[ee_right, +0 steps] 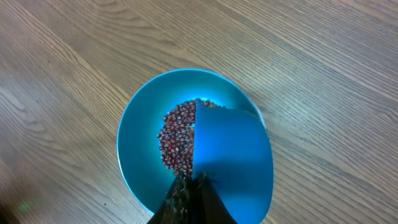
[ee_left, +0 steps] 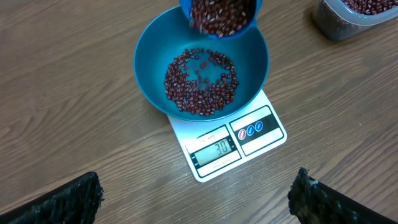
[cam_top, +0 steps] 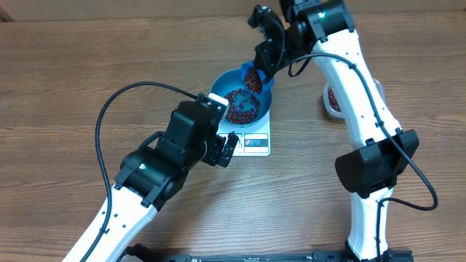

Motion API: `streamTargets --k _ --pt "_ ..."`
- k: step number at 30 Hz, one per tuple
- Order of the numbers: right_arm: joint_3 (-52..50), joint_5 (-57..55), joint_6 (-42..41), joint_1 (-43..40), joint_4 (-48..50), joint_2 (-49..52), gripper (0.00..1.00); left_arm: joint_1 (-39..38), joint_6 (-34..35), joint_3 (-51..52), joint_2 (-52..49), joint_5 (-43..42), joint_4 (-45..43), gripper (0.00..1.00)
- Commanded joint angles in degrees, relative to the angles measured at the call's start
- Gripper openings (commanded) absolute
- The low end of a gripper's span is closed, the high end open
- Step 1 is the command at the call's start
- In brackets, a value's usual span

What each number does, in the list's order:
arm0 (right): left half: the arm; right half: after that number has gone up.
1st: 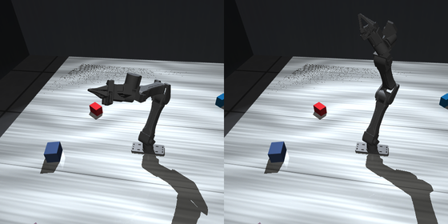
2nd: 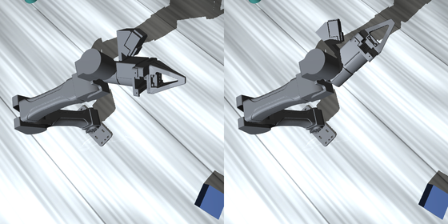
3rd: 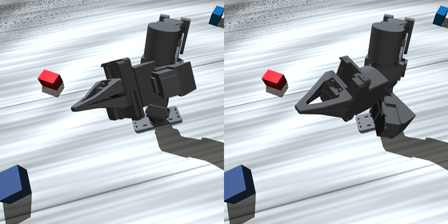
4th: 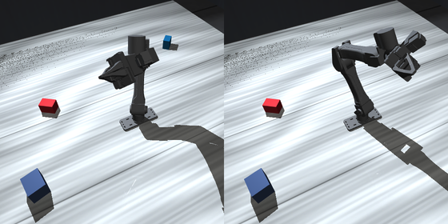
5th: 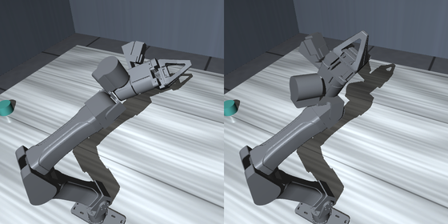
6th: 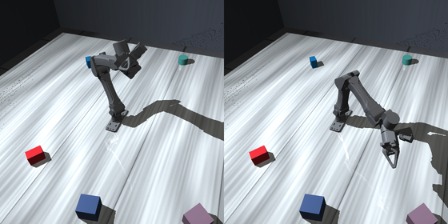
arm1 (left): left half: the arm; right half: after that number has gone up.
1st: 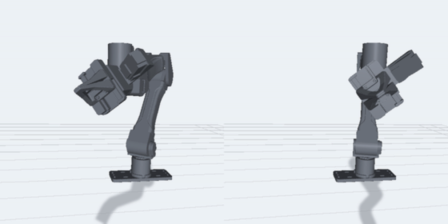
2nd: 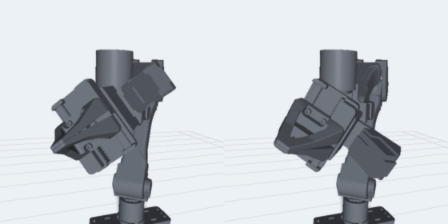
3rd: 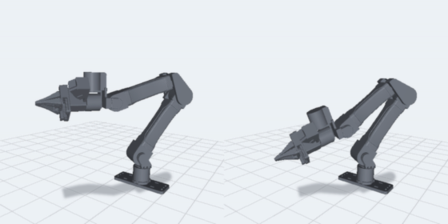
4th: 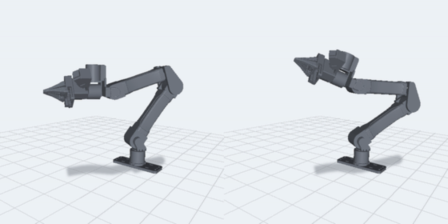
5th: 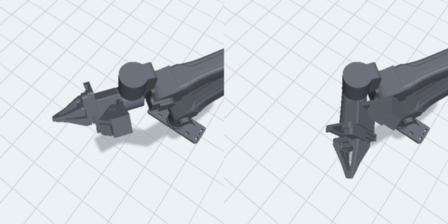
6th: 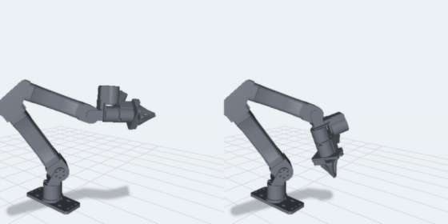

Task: Scoop item into bowl and weigh 150g on scale
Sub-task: 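Tilt the blue scoop with the right gripper to pour beans into the bowl, then tip the scoop further with the right gripper to empty remaining beans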

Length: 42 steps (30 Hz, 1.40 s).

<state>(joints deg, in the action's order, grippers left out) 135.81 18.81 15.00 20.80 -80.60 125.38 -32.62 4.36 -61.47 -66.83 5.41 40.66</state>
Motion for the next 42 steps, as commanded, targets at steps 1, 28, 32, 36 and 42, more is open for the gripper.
streamTargets --k 1,28,32,36,42 --pt "1.8 -4.5 -1.7 0.8 0.4 -1.5 0.04 0.0 0.4 0.3 -0.4 0.6 -0.2 1.0" --pt "1.8 -13.4 -3.3 3.5 0.8 -1.5 0.04 0.0 0.4 0.3 -0.5 0.6 -0.2 0.99" --pt "1.8 -13.4 -3.3 4.1 0.7 -1.5 0.04 0.0 0.4 0.3 -0.5 0.6 -0.2 0.99" --pt "1.8 -13.5 -3.5 4.8 0.7 -1.5 0.04 0.0 0.4 0.3 -0.5 0.6 -0.2 1.0" --pt "1.8 -14.7 -3.5 5.8 0.6 -1.5 0.04 0.0 0.4 0.3 -0.7 0.5 -0.2 1.0"
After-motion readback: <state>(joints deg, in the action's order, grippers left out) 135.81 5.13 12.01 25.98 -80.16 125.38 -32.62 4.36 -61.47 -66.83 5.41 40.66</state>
